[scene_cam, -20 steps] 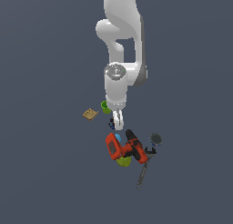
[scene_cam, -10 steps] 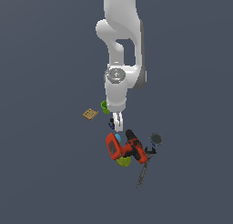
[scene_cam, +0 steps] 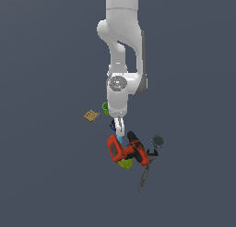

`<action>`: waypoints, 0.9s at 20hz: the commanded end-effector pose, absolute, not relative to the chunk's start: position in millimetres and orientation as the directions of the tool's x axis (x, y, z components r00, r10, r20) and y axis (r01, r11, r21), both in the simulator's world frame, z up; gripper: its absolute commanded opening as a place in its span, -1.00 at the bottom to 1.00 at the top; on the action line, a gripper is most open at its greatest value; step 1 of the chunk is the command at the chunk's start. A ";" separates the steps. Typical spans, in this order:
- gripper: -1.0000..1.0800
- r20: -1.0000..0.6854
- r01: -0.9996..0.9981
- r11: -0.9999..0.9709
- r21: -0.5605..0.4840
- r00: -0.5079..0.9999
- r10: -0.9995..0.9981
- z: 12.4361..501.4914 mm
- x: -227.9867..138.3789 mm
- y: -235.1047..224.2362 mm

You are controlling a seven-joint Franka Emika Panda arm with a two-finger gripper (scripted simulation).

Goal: Pick up a designated object from a clutter of objects.

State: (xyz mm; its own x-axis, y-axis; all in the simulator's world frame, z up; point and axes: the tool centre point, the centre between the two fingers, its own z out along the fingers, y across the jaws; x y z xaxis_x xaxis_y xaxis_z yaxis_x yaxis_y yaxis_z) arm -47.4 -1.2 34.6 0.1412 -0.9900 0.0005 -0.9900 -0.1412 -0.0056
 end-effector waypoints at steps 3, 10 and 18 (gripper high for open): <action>-1.00 0.000 -0.990 -0.141 0.000 0.141 -0.990 29.6 -49.3 -1.3; -1.00 0.000 -0.990 -0.141 0.000 0.141 -0.990 29.6 -49.3 -1.3; -1.00 0.001 -0.990 -0.140 -0.011 0.140 -0.990 42.7 -46.9 -3.7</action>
State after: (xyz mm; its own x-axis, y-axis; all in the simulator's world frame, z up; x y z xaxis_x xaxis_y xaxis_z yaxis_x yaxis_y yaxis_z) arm -47.2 -2.6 39.2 0.1407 -0.9901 0.0005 -0.9900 -0.1407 -0.0092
